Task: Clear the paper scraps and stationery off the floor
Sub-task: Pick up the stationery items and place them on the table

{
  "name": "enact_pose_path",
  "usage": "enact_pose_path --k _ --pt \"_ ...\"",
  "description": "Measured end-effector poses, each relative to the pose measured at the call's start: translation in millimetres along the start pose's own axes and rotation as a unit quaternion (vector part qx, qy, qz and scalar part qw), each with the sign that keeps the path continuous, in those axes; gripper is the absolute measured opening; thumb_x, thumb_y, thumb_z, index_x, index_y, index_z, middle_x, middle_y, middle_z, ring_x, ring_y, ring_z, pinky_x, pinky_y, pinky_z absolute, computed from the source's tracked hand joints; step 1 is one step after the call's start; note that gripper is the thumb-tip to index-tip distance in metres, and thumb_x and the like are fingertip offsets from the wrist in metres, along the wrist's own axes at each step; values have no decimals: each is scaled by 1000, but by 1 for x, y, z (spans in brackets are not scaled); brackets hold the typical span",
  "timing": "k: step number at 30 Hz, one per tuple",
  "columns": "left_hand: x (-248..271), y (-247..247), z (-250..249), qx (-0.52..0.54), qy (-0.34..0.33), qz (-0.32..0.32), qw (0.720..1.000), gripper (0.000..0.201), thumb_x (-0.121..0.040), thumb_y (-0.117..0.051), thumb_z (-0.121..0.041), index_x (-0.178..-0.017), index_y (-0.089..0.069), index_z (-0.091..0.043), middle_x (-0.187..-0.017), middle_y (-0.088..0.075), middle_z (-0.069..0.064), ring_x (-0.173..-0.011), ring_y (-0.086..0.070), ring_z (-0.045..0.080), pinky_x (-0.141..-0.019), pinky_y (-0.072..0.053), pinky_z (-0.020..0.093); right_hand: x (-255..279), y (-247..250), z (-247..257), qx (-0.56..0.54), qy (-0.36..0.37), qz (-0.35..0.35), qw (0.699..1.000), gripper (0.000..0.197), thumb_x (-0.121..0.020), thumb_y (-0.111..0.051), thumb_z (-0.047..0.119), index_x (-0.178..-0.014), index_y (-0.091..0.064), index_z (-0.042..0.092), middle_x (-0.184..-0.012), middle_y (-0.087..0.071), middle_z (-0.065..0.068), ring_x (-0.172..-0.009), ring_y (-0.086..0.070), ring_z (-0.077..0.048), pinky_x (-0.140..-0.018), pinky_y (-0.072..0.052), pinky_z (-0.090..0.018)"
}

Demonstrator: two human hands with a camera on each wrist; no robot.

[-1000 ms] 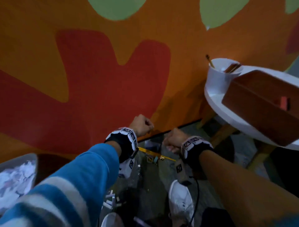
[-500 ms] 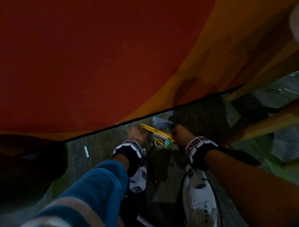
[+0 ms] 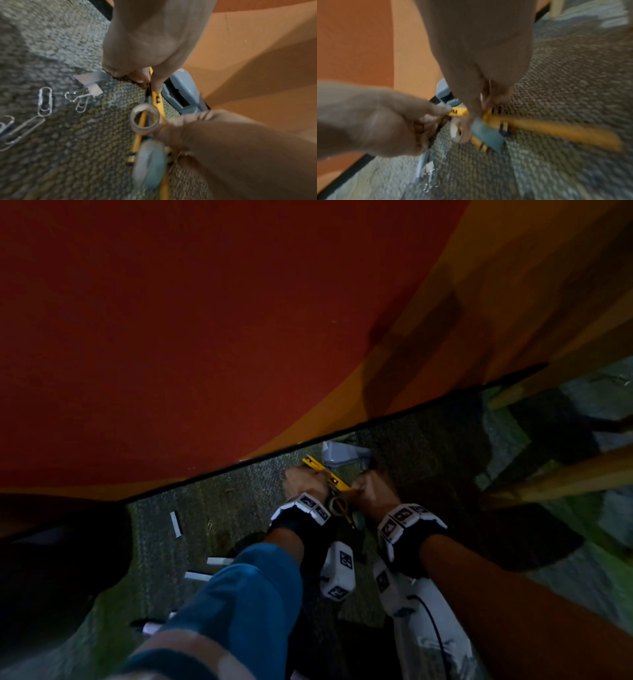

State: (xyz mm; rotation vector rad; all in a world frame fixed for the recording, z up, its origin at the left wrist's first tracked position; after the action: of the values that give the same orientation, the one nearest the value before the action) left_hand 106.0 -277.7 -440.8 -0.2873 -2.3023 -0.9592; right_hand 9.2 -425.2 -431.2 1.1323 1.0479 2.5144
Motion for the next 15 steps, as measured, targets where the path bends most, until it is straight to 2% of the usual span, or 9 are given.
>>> enact_pose_path --k 2,5,6,7,8,9,11,13,15 --pt "-1 -2 -3 -49 -1 26 998 30 -85 -72 -38 -87 -76 -8 -99 -74 9 -94 -70 28 -83 -60 40 8 -8 -2 -4 -5 50 999 41 -93 -61 15 -56 -43 14 -60 -44 -3 -52 -40 -14 -46 -28 -21" --pt "3 -9 -6 -17 -40 103 994 29 -96 -61 -25 -112 -73 -4 -115 -71 13 -107 -67 28 -91 -56 37 16 -9 -7 -19 -7 63 998 37 -91 -62 11 -60 -42 14 -67 -43 -2 -65 -45 -17 -53 -31 -24" --pt "5 -9 -7 3 -50 122 991 29 -96 -62 -21 -113 -72 -1 -115 -70 15 -106 -68 29 -89 -56 37 19 -5 -8 -29 -5 55 998 37 -91 -63 11 -60 -41 16 -67 -43 -1 -64 -44 -15 -55 -31 -23" --pt "5 -5 -7 17 -55 121 991 26 -94 -64 -20 -105 -74 1 -107 -72 17 -98 -69 29 -84 -57 37 23 1 -7 -30 -5 41 999 35 -90 -64 11 -62 -43 18 -70 -46 0 -66 -46 -14 -58 -33 -21" --pt "7 3 -9 30 -56 108 992 23 -92 -67 -20 -90 -75 2 -94 -72 18 -83 -69 28 -74 -56 37 27 8 -7 -40 -12 28 999 29 -87 -68 11 -67 -48 17 -73 -49 0 -72 -50 -15 -63 -35 -22" --pt "9 9 -10 46 -55 97 993 26 -91 -70 -19 -73 -71 -1 -79 -70 16 -66 -64 25 -65 -51 34 32 17 -7 -48 -19 17 998 24 -84 -73 11 -74 -52 15 -77 -52 0 -79 -54 -18 -68 -37 -22" --pt "19 24 -16 65 -61 91 992 36 -90 -70 -18 -56 -63 -8 -63 -66 12 -47 -53 20 -56 -43 27 43 35 -2 -69 -24 13 997 25 -77 -81 11 -83 -57 11 -83 -57 -4 -87 -60 -23 -75 -43 -27" --pt "31 41 -30 90 -85 97 988 36 -92 -69 -16 -57 -61 -9 -61 -66 14 -42 -50 18 -53 -41 25 52 53 7 -51 -10 23 998 21 -76 -82 15 -84 -63 10 -85 -63 -7 -87 -63 -23 -77 -49 -32" --pt "49 60 -47 114 -107 114 981 26 -93 -67 -14 -68 -61 -7 -64 -68 16 -47 -55 23 -53 -46 30 67 77 19 -36 6 23 999 16 -76 -81 18 -83 -70 9 -77 -65 -9 -78 -64 -20 -74 -52 -32"
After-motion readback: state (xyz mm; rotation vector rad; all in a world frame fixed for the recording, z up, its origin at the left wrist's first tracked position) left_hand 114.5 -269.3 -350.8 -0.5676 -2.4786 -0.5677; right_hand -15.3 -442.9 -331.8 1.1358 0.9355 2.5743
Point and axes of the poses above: each hand's wrist, its own x-axis away from the middle knuckle, its own y-axis out of the back of the hand, z = x × y, the point moved 9 cm from there along -x, towards the middle knuckle
